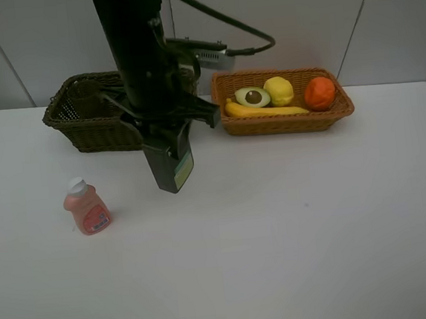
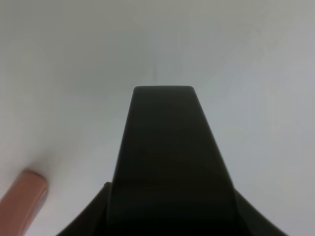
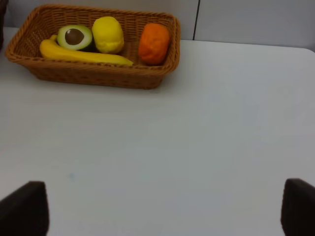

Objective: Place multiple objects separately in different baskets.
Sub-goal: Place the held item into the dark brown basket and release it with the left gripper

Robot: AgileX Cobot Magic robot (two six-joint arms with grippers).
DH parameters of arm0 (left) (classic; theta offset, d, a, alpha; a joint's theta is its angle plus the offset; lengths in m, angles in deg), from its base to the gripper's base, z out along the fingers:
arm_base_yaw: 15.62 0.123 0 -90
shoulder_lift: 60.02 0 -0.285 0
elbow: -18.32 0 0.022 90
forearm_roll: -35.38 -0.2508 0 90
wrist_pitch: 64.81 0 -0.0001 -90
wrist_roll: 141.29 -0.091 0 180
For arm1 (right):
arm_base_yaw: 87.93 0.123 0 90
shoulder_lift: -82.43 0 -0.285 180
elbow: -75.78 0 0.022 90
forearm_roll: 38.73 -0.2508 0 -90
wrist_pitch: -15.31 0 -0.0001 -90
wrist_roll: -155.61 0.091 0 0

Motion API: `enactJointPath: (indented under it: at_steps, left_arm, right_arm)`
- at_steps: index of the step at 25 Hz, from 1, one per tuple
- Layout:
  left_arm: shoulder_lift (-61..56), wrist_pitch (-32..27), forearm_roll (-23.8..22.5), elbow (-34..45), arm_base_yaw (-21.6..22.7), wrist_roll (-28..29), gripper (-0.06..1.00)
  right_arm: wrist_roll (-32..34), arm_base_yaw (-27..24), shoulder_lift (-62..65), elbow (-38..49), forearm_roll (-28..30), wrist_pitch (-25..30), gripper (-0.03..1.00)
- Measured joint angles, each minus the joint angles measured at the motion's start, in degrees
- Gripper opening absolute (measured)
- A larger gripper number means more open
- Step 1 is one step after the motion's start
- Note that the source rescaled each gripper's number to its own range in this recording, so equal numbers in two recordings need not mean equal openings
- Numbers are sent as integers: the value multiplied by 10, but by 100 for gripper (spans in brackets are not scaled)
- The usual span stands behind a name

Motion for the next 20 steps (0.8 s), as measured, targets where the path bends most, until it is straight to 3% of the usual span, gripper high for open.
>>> enactJointPath:
  at_steps: [13,20]
  left_arm:
    - [0,-5,-7,-130,2,-45,50]
    - [0,-9,-72,-206,19,-70,50]
  right_arm:
    - [0,0,0,0,0,0,100]
    - [0,0,0,0,0,0,100]
